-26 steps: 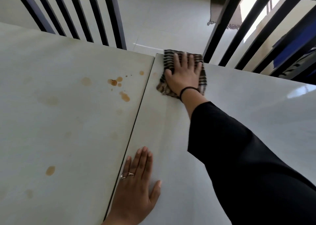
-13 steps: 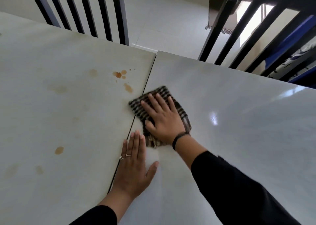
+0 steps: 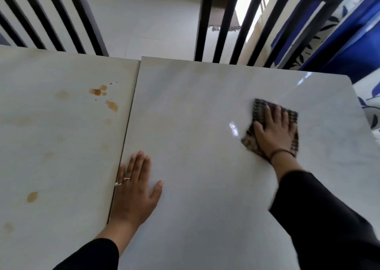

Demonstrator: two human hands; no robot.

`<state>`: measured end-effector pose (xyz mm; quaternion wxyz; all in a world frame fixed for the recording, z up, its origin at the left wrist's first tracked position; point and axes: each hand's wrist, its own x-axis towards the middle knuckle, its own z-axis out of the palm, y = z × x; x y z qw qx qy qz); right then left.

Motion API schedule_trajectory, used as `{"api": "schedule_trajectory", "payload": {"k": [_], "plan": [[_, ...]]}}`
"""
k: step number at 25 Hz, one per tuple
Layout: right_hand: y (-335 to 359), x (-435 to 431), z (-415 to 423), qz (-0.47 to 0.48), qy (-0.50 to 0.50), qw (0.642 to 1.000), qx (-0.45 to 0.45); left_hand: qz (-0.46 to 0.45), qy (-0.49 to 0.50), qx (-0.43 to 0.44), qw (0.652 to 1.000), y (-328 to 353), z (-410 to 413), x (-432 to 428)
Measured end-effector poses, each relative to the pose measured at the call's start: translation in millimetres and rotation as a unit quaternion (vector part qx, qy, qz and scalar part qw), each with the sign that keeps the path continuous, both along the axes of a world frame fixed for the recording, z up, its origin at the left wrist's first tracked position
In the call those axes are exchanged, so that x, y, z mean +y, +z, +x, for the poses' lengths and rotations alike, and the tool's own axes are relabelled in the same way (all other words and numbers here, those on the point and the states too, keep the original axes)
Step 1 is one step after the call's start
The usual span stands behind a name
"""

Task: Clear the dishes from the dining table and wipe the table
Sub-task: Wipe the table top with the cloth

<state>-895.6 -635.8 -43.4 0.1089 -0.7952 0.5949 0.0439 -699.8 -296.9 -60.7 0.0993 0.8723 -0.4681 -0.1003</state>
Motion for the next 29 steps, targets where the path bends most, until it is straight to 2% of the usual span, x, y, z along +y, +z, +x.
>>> {"api": "schedule_trajectory", "payload": {"k": [2,5,7,9,12,15,18,21,23,25,27,29], "plan": [[-6,10,57,-0.002,0.050,0.999,-0.021,-0.011,0.003,-0.003,1.000,-2,0,0],[-15,101,111,-0.014,0.233,0.971,-0.059,-0.036,0.012,-0.006,0.999,-2,0,0],[-14,175,85,-0.022,0.322,0.944,-0.075,-0.056,0.011,-0.013,0.998,1,-6,1],[-16,229,18,-0.018,0.342,0.936,-0.083,-0.055,-0.006,-0.038,0.998,3,-11,6],[-15,247,-112,-0.017,0.233,0.970,-0.072,-0.052,-0.032,-0.039,0.997,10,-52,-1],[-4,199,-212,-0.031,0.000,0.999,-0.026,-0.035,-0.111,0.011,0.993,14,-117,-6],[-3,119,-256,-0.030,-0.198,0.980,0.016,0.001,-0.183,0.014,0.983,5,-148,0],[-8,43,-238,-0.015,-0.256,0.966,0.014,0.005,-0.184,0.000,0.983,-2,-145,5],[-12,13,-192,-0.013,-0.215,0.977,0.011,0.002,-0.182,-0.001,0.983,-3,-143,5],[-16,12,-128,-0.015,-0.119,0.993,-0.001,-0.016,-0.175,-0.006,0.984,-1,-143,3],[-15,42,-61,-0.018,0.007,1.000,-0.017,-0.040,-0.151,-0.006,0.988,1,-143,4],[-13,97,-11,-0.021,0.127,0.991,-0.029,-0.054,-0.134,0.000,0.990,4,-141,14]]}}
